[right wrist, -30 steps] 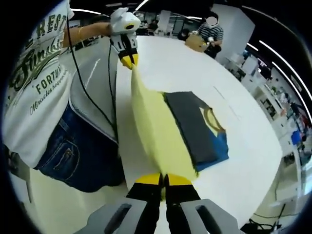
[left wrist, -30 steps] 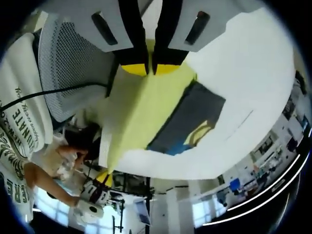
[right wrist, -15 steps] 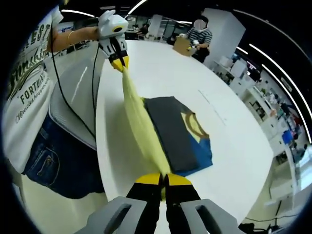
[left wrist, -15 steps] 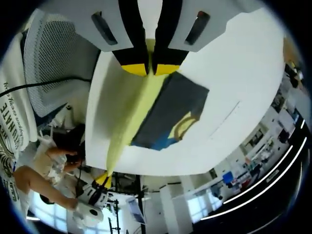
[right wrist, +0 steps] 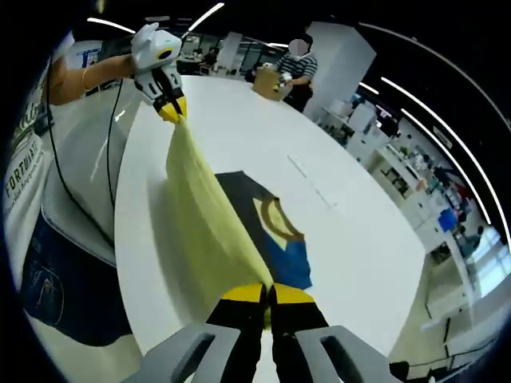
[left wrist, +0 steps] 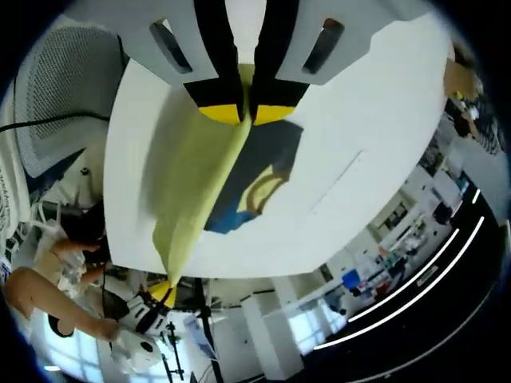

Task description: Fold the garment on the visible template until the final outline fits inside the template.

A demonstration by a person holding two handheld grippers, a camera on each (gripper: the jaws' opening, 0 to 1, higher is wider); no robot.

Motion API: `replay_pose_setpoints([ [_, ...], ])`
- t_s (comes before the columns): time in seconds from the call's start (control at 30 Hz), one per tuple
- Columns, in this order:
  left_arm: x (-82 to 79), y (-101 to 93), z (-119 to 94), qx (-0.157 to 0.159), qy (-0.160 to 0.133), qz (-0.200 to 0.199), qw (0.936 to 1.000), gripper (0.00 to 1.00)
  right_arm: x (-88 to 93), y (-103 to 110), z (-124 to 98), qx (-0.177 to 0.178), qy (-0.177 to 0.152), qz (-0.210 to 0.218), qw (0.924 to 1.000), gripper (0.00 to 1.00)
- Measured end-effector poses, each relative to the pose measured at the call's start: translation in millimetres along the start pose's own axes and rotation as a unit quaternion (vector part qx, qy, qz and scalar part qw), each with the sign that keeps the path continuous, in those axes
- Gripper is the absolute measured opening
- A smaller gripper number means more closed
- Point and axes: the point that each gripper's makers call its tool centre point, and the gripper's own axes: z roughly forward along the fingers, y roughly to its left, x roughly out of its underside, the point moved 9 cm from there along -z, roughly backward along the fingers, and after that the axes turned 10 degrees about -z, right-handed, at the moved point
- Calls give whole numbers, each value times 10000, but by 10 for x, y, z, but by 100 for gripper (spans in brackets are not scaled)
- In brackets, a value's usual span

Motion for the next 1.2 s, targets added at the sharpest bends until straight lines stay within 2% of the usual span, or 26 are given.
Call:
replay_pose_setpoints([
  [0.2,-212,102,115,-328,-135,170,9992,2,-20,-153,104,411,315,-105,9986,0],
  [0.27,-253,129,141,-400,-160,311,9986,2,-9,-221,150,502,387,-156,9979,0],
  [0.37,-285,192,200,-467,-139,305,9983,2,-30,-286,208,610,404,-160,9972,0],
  [0.57,-291,295,264,-584,-114,200,9980,2,-31,-404,317,773,287,-1,9966,0],
  [0.73,-302,375,369,-587,-167,55,9981,2,12,-452,424,834,383,99,9957,0],
  [0.9,-289,457,513,-708,-98,152,9973,2,36,-530,559,967,336,248,9944,0],
  [1.2,-223,599,785,-595,-59,-251,9979,2,184,-640,907,1049,426,564,9920,0],
])
